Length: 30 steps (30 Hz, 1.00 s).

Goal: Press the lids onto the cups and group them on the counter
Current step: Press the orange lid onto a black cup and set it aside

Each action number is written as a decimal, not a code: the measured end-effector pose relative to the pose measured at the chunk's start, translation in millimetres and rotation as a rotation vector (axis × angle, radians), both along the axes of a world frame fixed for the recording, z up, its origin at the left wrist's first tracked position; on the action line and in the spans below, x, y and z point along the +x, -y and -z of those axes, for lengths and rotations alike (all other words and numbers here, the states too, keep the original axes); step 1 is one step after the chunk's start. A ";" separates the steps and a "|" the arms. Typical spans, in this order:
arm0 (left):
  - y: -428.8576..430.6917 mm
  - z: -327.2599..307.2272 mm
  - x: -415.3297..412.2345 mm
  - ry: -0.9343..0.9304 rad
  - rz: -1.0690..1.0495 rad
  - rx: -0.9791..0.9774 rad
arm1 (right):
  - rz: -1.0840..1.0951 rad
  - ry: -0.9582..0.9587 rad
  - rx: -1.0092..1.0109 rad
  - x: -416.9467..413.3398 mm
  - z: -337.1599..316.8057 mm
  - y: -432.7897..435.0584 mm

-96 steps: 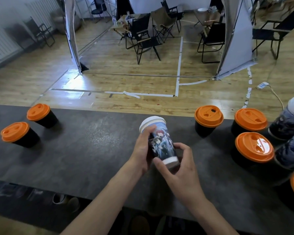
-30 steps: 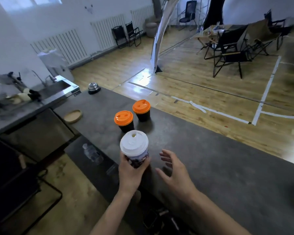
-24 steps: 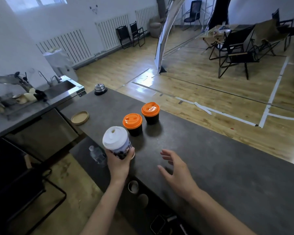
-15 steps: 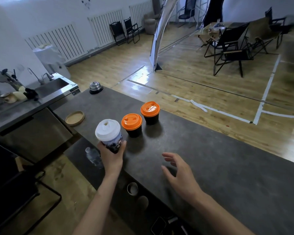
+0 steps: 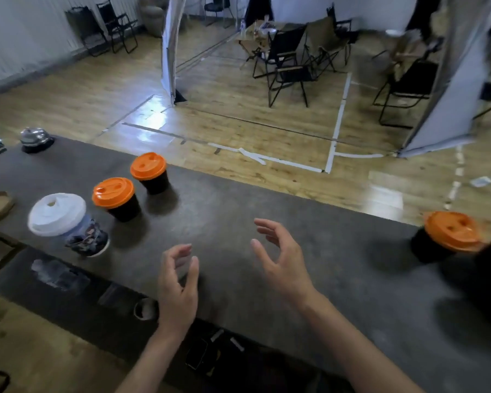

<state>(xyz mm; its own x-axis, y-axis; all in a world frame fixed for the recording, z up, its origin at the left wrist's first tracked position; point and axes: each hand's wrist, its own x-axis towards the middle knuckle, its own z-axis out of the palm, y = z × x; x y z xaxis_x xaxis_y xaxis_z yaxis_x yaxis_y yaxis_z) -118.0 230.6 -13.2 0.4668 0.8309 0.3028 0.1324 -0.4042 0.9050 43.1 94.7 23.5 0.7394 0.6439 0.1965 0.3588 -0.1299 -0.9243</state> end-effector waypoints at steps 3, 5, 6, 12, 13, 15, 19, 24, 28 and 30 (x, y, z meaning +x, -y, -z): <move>30.4 -7.3 49.9 -0.031 0.221 -0.006 | 0.171 0.065 0.044 21.7 -11.0 65.5; 55.8 -13.4 85.2 -0.080 0.383 0.021 | 0.275 0.112 0.057 34.8 -19.6 109.8; 71.1 -16.5 104.1 -0.099 0.461 0.060 | 0.326 0.141 0.063 41.3 -24.8 131.5; 171.4 -40.8 222.0 -0.158 0.826 0.404 | 0.572 0.309 0.063 68.5 -54.9 233.3; 186.9 -46.3 239.7 -0.189 0.873 0.439 | 0.607 0.354 0.033 71.9 -57.1 246.1; 214.6 -55.0 271.3 -0.243 0.944 0.472 | 0.700 0.446 -0.070 79.0 -57.6 270.2; 250.5 -53.7 315.4 -0.298 0.983 0.570 | 0.870 0.522 -0.362 92.2 -39.5 298.1; 256.8 -41.3 328.1 -0.245 0.926 0.570 | 0.934 0.461 -0.713 99.9 -5.1 300.9; 245.3 -41.6 312.4 -0.211 0.907 0.554 | 0.968 0.434 -0.651 102.3 6.6 302.9; 231.0 -39.7 293.6 -0.209 0.876 0.529 | 0.988 0.460 -0.568 105.0 8.3 306.1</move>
